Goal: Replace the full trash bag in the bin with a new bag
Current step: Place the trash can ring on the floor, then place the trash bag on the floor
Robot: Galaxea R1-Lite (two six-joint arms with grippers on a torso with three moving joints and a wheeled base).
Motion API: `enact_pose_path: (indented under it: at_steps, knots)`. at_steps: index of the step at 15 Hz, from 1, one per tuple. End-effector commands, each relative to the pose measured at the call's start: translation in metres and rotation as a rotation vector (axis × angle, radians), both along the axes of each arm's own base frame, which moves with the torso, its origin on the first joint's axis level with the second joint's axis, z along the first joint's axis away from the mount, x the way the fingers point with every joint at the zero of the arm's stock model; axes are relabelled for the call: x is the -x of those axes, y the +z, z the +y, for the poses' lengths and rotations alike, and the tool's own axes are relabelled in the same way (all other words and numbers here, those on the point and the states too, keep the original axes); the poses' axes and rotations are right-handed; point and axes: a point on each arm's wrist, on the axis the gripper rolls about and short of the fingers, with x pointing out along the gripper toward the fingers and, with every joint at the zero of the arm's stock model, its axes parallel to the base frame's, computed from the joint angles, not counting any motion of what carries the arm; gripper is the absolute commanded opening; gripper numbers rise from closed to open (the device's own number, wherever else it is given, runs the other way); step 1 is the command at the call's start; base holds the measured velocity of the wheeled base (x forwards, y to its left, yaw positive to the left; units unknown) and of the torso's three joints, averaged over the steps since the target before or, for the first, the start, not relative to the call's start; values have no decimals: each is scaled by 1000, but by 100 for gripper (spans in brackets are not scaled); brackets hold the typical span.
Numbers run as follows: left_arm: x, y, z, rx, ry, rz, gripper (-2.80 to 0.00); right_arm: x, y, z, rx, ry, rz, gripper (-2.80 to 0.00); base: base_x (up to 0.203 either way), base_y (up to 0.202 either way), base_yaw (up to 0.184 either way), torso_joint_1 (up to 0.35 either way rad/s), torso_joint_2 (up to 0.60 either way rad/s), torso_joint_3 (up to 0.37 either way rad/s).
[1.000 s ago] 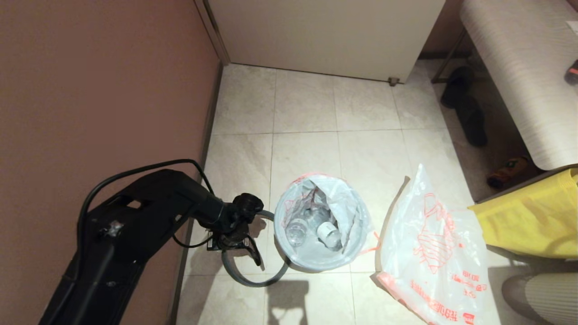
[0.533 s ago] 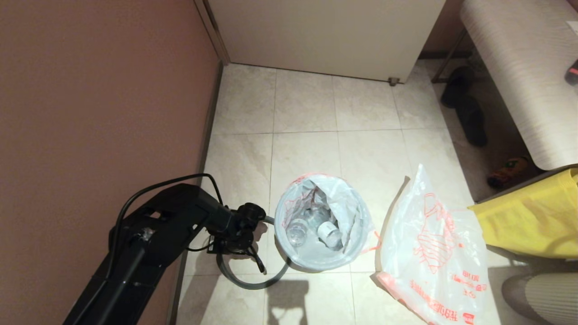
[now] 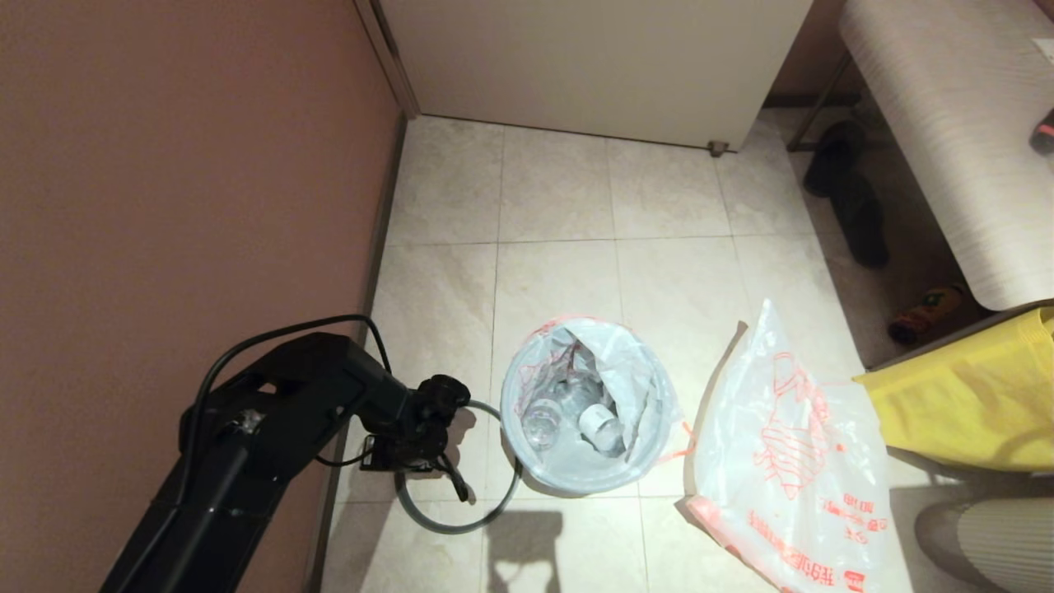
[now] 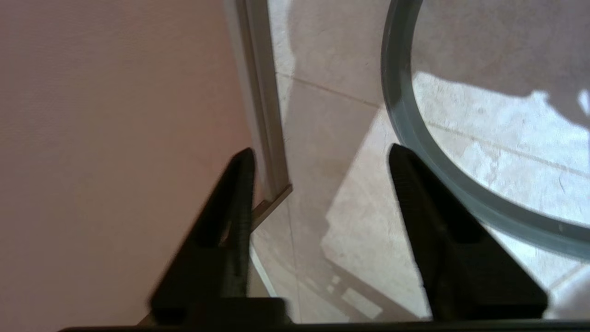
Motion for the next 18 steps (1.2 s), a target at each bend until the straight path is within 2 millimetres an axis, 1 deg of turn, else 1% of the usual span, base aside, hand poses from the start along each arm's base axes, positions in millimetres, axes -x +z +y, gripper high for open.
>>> enact_pose_path:
  at_steps: [1,3,4,5,6,7,8,9,11,13,15,17,18]
  knots:
    - [10,30,2,7,3,-30,0,0,0,0,0,1,0,-280,0,0,0,0,0,0]
    - [30,48,-1,14,-5,-25,0,0,0,0,0,1,0,-280,0,0,0,0,0,0]
    - [45,52,-4,12,-17,-1,0,0,0,0,0,1,1,-280,0,0,0,0,0,0]
    - [61,54,-7,11,-33,17,-280,0,0,0,0,1,0,-280,0,0,0,0,0,0]
    - [72,60,-10,20,-45,2,-280,0,0,0,0,1,1,-280,0,0,0,0,0,0]
    - [84,72,-14,38,-61,-33,-280,0,0,0,0,1,0,-280,0,0,0,0,0,0]
    - [95,89,-19,63,-83,-71,-280,0,0,0,0,1,0,-280,0,0,0,0,0,0]
    - [104,110,-22,101,-106,-116,-280,0,0,0,0,1,1,-280,0,0,0,0,0,0]
    - [127,164,-27,217,-173,-224,-280,0,0,0,0,1,2,-280,0,0,0,0,0,0]
    - [161,215,-26,326,-248,-309,-280,0,0,0,0,1,1,-280,0,0,0,0,0,0]
    - [200,251,-15,385,-295,-360,-280,0,0,0,0,1,0,-280,0,0,0,0,0,0]
    - [244,283,8,426,-311,-457,-280,0,0,0,0,1,1,-280,0,0,0,0,0,0]
    - [265,296,20,444,-315,-506,-280,0,0,0,0,1,0,-280,0,0,0,0,0,0]
